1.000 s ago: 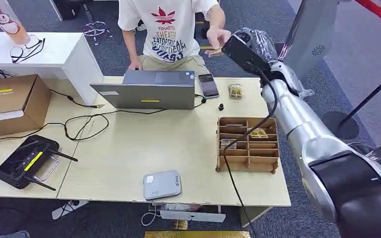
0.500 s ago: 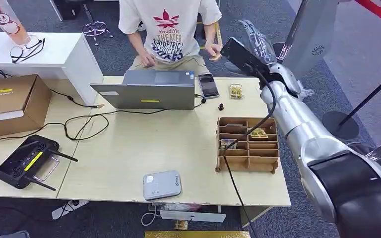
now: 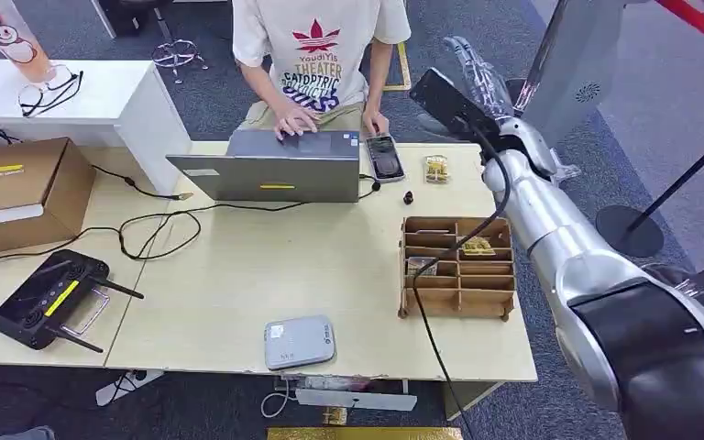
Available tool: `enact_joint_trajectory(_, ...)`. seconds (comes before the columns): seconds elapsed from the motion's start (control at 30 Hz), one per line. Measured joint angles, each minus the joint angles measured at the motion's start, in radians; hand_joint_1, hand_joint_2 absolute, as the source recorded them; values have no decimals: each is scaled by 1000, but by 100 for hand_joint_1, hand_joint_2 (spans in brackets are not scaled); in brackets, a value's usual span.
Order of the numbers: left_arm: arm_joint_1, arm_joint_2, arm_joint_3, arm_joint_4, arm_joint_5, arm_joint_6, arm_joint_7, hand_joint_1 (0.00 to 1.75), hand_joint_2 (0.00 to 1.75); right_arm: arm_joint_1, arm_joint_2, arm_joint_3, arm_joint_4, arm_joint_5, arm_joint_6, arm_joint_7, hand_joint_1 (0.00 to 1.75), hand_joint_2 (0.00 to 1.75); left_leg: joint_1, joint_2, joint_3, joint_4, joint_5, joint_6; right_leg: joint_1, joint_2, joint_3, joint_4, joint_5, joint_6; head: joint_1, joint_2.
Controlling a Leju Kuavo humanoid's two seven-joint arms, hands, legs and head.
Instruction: Pass the card to the sensor for recognition and then transmit it.
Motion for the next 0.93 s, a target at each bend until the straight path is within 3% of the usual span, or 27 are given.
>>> enact_joint_trajectory(0.2, -4, -2, -4, 0, 0, -3, 1, 0, 0, 7, 0, -22, 0, -17, 12, -34, 0, 175, 0, 0, 0, 0, 0, 0, 0, 0, 0, 0, 0, 0, 0, 0)
enact_joint_trajectory(0.27, -4, -2, -8, 0, 0, -3, 2, 0, 0, 16, 3, -41, -8, -65, 66, -63, 0, 175, 0, 0, 0, 0, 0, 0, 0, 0, 0, 0, 0, 0, 0, 0)
enact_joint_trajectory(0.43, -4, -2, -8, 0, 1, -5, 0, 0, 0, 105, 19, -118, -98, -307, 304, -143, 0, 175, 0, 0, 0, 0, 0, 0, 0, 0, 0, 0, 0, 0, 0, 0)
enact_joint_trajectory(0.53, -3, -2, -8, 0, 1, -4, -5, 0, 0, 209, 21, -146, -221, -448, 364, -154, 0, 175, 0, -1, 0, 0, 0, 0, 0, -1, 0, 0, 0, 0, 0, 0)
enact_joint_trajectory(0.7, -3, 0, -8, 0, 1, -3, -9, 0, 0, 339, 20, -162, -391, -510, 378, -147, 0, 175, 0, -1, 0, 0, 0, 0, 0, 0, 0, 0, 0, 0, 0, 0)
enact_joint_trajectory(0.93, -2, 0, -8, 0, 1, -2, -9, 0, 0, 382, 19, -178, -480, -510, 378, -138, 0, 175, 0, 0, 0, 0, 0, 0, 0, 0, 0, 0, 0, 0, 0, 0)
